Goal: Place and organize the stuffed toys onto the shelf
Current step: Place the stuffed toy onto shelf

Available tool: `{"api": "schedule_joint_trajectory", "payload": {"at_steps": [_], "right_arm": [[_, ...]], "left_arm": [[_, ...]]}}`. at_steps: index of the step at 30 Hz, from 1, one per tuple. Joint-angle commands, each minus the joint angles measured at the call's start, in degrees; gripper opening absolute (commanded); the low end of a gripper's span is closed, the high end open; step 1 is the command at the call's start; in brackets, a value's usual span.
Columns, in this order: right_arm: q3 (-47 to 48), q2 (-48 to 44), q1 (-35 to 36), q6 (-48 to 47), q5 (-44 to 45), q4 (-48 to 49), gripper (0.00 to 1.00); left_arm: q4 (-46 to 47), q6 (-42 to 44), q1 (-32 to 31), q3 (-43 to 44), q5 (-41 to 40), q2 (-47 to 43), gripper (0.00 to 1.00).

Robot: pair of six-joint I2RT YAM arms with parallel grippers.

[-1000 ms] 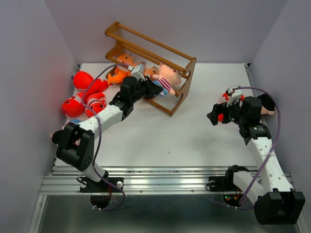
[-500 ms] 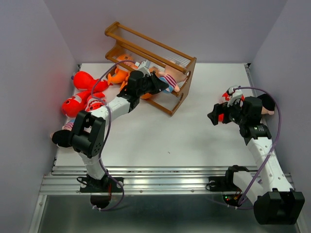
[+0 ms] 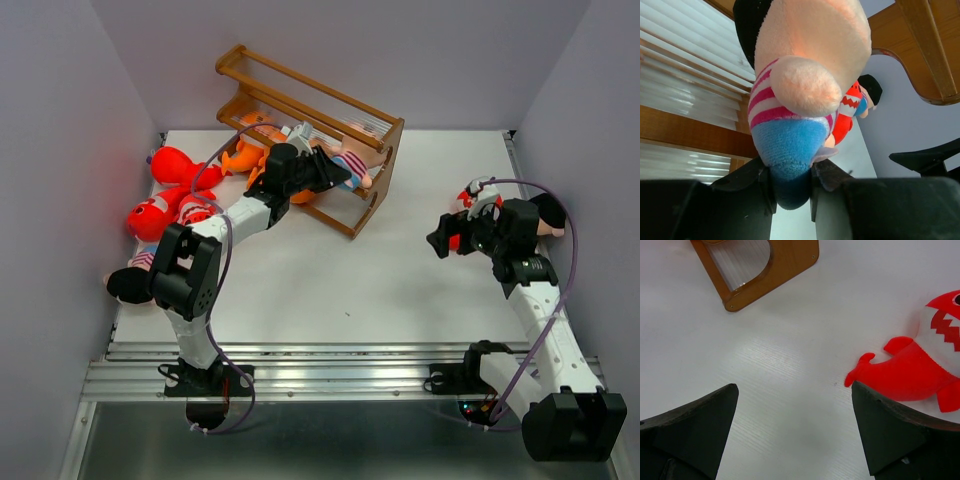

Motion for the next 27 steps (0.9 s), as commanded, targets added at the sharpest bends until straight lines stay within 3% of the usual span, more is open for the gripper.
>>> {"api": "schedule_joint_trajectory", "payload": {"at_steps": [1, 4, 13, 20, 25, 27], "right_arm": [[-0.3, 0.2, -0.3, -0.1, 0.0, 2.8, 1.00], [-0.3, 0.2, -0.3, -0.2, 0.2, 2.8, 1.00], [-0.3, 0.1, -0.3, -0.3, 0.2, 2.8, 1.00], [-0.4, 0.2, -0.9, -0.4, 0.1, 2.9, 1.00], [-0.4, 0.1, -0.9, -0.5, 0.0, 2.8, 1.00], [-0.4, 0.0, -0.9, -0.6, 0.0, 2.8, 1.00]], "left_arm": [[2.3, 0.1, -0.2, 2.8, 2.0, -1.0, 0.44], [2.3, 0.2, -0.1, 2.4, 1.8, -1.6, 0.58], [2.2, 0.8, -0.1, 1.3, 1.8, -3.4, 0.68], [1.6, 1.7, 0.0, 0.4, 1.7, -5.3, 0.82], [0.8, 3.2, 0.1, -0.2, 1.2, -6.6, 0.83], [0.6, 3.7, 0.2, -0.4, 1.1, -7.2, 0.89]]}}
